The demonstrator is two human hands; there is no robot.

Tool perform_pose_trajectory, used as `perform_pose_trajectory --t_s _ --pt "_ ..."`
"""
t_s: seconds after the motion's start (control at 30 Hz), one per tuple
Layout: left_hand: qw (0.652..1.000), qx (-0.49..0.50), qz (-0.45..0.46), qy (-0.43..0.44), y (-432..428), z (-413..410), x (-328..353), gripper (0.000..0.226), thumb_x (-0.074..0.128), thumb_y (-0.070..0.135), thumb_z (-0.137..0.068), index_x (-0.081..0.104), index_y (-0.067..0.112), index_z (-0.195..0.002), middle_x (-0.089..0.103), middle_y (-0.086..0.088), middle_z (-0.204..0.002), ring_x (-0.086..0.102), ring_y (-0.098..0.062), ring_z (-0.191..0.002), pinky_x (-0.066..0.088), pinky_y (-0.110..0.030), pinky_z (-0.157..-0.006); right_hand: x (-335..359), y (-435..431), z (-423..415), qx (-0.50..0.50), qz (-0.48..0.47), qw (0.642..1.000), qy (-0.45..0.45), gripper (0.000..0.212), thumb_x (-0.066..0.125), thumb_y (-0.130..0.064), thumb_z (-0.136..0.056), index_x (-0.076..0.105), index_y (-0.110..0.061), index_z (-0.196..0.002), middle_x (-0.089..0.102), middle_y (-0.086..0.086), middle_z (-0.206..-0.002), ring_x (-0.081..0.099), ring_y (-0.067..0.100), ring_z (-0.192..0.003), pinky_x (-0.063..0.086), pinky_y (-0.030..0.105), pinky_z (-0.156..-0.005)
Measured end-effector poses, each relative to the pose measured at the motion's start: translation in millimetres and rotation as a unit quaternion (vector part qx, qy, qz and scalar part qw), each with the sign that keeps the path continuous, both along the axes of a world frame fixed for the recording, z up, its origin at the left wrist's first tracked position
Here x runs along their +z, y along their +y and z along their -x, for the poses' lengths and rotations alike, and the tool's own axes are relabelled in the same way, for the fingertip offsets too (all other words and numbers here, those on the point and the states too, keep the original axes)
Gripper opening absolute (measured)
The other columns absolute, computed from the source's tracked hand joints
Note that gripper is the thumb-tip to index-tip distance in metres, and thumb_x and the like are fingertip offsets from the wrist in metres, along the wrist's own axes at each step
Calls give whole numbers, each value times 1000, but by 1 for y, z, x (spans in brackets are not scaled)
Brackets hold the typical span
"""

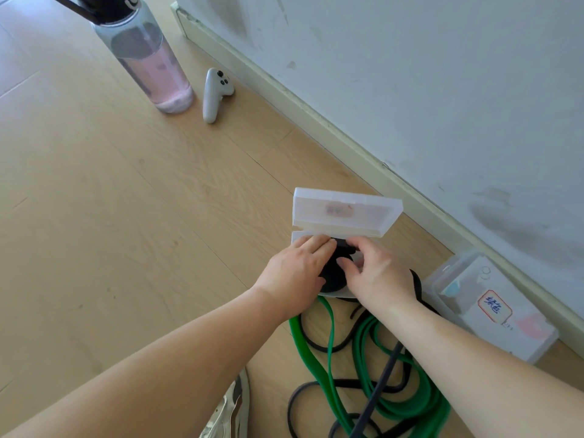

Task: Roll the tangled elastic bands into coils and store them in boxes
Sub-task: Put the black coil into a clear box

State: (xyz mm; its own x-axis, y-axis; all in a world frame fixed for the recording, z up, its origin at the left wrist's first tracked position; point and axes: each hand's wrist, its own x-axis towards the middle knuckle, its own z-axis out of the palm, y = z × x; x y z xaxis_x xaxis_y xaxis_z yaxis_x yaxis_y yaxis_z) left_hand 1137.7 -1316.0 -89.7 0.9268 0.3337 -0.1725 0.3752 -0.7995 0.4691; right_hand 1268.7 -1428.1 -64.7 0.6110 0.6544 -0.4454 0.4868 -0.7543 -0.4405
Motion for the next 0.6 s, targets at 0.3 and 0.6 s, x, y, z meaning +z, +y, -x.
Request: perform_pose_trajectory --t_s 0.3,0.6 --pt "992 93 31 -85 4 -7 -4 32 60 7 -97 67 17 -126 68 3 -122 59 -27 -109 53 -40 -91 2 10 -5 -103 3 991 85 38 69 -21 -87 42 -38 -109 69 -17 -96 69 17 -92 56 40 -78" --pt "985 133 -18 -109 6 -18 -5 18 66 6 -93 73 21 -101 68 4 -89 57 -24 -79 53 -40 -55 0 5 0 -118 -41 986 112 45 72 -17 -84 48 -47 -108 68 -18 -93 68 7 -86 57 41 -79"
